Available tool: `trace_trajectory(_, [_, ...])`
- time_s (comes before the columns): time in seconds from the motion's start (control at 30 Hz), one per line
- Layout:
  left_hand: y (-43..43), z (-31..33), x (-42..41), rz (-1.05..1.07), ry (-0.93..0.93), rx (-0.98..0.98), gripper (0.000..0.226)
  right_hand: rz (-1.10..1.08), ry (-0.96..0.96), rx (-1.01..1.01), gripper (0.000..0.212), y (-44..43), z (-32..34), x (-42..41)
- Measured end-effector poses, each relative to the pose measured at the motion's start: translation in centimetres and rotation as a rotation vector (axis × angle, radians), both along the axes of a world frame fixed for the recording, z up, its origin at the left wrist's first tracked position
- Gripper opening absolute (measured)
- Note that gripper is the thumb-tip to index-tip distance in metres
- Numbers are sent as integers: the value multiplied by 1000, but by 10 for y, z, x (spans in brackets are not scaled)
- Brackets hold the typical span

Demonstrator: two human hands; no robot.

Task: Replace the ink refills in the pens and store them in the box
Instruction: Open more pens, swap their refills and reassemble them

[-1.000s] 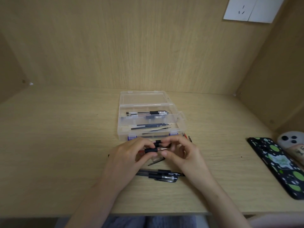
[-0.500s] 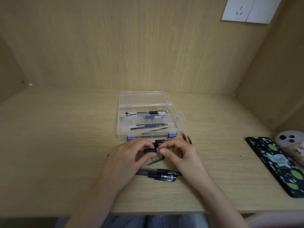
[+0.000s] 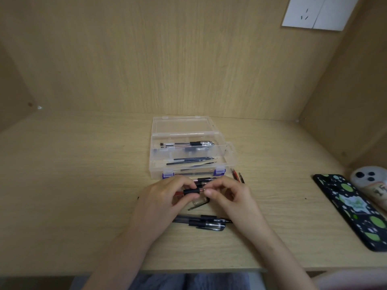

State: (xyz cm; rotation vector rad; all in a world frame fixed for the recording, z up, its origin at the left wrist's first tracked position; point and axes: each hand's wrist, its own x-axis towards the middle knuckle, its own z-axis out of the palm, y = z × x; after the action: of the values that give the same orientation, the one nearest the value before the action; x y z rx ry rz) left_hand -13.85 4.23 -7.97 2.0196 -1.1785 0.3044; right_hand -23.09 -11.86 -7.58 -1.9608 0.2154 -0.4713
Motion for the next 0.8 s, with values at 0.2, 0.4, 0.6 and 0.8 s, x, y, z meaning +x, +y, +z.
trace_trajectory(0.2, [1,2,-1,47,24,-35,27,-75,-70,72,16,-7,8,-5])
trace_trajectory(0.4, [1,4,-1,65,42,-71,26,-175,-4,-217,9,-16,7,-6])
trace_trajectory(0.6, [0,5,-3,35,50,-76,26,-62,16,-528,14,-6,0,10])
trace_trajectory(0.8, [2,5,-2,22,63,-61,29,-20,4,-121,20,-6,2,7])
